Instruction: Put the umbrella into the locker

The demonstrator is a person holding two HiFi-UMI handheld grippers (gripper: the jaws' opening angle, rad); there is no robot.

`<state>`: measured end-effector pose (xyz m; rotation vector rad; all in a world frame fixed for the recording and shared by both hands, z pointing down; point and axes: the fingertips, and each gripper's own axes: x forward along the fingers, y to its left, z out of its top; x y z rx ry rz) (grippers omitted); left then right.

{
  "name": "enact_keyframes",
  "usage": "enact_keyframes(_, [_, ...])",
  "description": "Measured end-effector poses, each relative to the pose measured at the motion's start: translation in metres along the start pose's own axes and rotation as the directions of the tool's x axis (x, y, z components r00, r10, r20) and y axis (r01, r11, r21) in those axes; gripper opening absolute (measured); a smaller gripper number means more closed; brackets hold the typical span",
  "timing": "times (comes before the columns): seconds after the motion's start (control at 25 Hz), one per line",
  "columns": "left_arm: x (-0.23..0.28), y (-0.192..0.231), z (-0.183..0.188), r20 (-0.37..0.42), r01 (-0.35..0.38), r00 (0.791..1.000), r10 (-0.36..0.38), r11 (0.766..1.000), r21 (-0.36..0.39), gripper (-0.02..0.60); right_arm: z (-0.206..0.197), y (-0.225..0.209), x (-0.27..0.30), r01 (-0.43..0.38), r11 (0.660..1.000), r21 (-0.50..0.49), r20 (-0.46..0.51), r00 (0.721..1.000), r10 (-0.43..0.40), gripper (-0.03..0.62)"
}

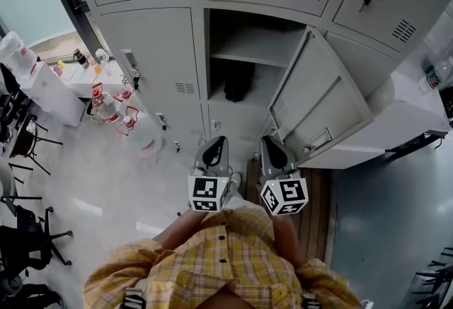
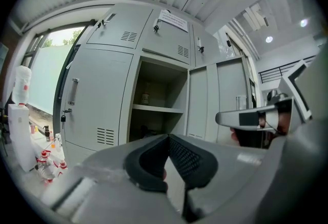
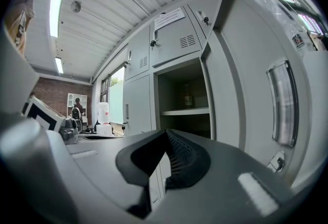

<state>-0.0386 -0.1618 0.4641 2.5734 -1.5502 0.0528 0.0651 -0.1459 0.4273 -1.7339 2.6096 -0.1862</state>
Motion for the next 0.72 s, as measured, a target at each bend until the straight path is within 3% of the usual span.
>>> enact_keyframes(0.72, [-0.022,-0.006,-0.007,0.009,-0.012,1.0,0.012,1.0,0.007,-0.002,-0.01,0.009,-0.018,-0.008,1.0,0.011,-0.006,1.0,0.008,-0.011])
